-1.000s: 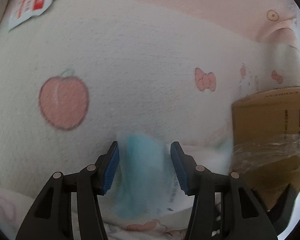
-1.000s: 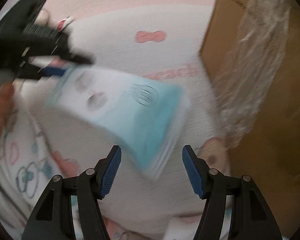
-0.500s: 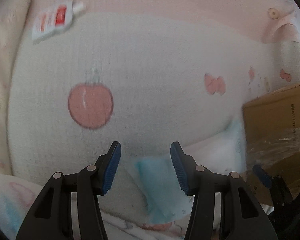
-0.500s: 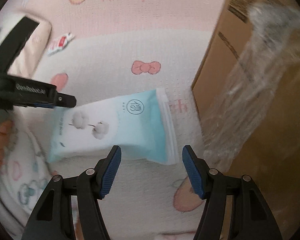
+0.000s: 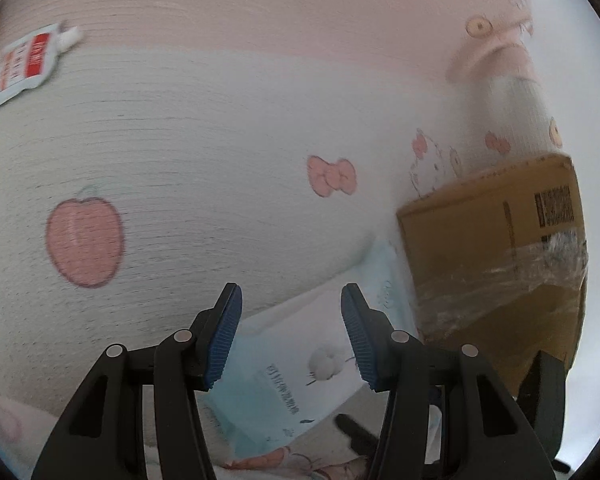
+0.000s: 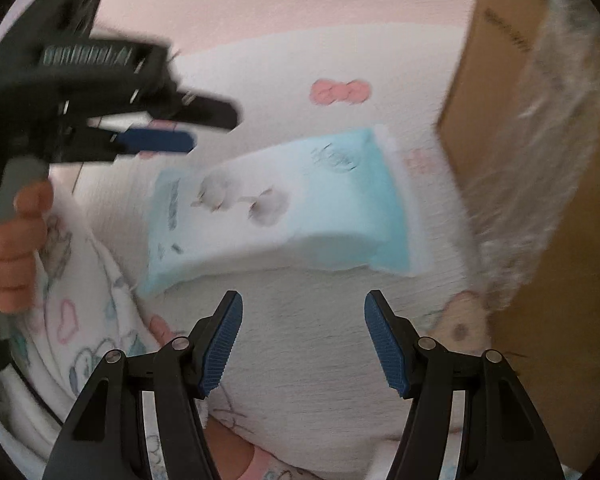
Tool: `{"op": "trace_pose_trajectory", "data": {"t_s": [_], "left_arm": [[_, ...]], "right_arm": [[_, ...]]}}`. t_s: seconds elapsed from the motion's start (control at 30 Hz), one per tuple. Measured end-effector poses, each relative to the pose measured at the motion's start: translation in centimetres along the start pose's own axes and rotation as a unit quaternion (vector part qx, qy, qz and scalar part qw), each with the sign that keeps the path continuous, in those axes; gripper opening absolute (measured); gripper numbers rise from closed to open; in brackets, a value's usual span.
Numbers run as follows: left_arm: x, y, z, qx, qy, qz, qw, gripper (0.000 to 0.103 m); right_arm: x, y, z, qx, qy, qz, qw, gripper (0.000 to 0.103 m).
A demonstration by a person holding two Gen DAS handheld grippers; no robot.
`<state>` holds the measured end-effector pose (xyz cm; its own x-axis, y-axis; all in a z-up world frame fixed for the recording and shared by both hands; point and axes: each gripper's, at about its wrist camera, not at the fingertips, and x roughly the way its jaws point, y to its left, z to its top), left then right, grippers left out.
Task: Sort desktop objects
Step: 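Carry the held wipes pack with the left tool over the cardboard box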
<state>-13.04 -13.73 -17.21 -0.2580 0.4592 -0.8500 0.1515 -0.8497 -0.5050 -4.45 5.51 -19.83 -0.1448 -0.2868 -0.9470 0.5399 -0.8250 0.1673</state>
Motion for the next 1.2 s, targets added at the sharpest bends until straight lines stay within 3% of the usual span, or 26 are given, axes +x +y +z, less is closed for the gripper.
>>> {"op": "trace_pose_trajectory", "data": {"t_s": [0.17, 0.3, 0.43, 0.67, 1.0, 1.2], "left_arm": [[2.2, -1.2, 0.1, 0.013, 0.045, -0.041, 0.9981, 0.056], [3.0, -1.8, 0.1, 0.029, 0.061, -0.029, 0.9973, 0.06], [3.9, -2.1, 0.1, 0.037, 0.086, -0.038, 0.9949, 0.061], [3.5, -0.7, 0.2, 0.009, 0.086, -0.06, 0.9945, 0.06], [2.1, -1.4, -1.0, 0.046, 0.078, -0.042, 0.995, 0.059], [0.0, -1.8, -1.6, 0.043, 0.053, -0.06, 0.9958, 0.059]], "right_arm": [[0.6, -0.3, 0.2, 0.015, -0.004, 0.025, 1.0, 0.061], [1.1, -1.1, 0.5, 0.036, -0.008, 0.054, 0.998, 0.061], [2.0, -0.7, 0.6, 0.028, -0.015, 0.056, 0.998, 0.061], [2.4, -0.1, 0.6, 0.015, -0.027, 0.064, 0.997, 0.064], [2.1, 1.5, 0.2, -0.021, -0.04, 0.081, 0.996, 0.064], [0.1, 2.6, -0.3, -0.042, -0.066, 0.075, 0.994, 0.064]]}}
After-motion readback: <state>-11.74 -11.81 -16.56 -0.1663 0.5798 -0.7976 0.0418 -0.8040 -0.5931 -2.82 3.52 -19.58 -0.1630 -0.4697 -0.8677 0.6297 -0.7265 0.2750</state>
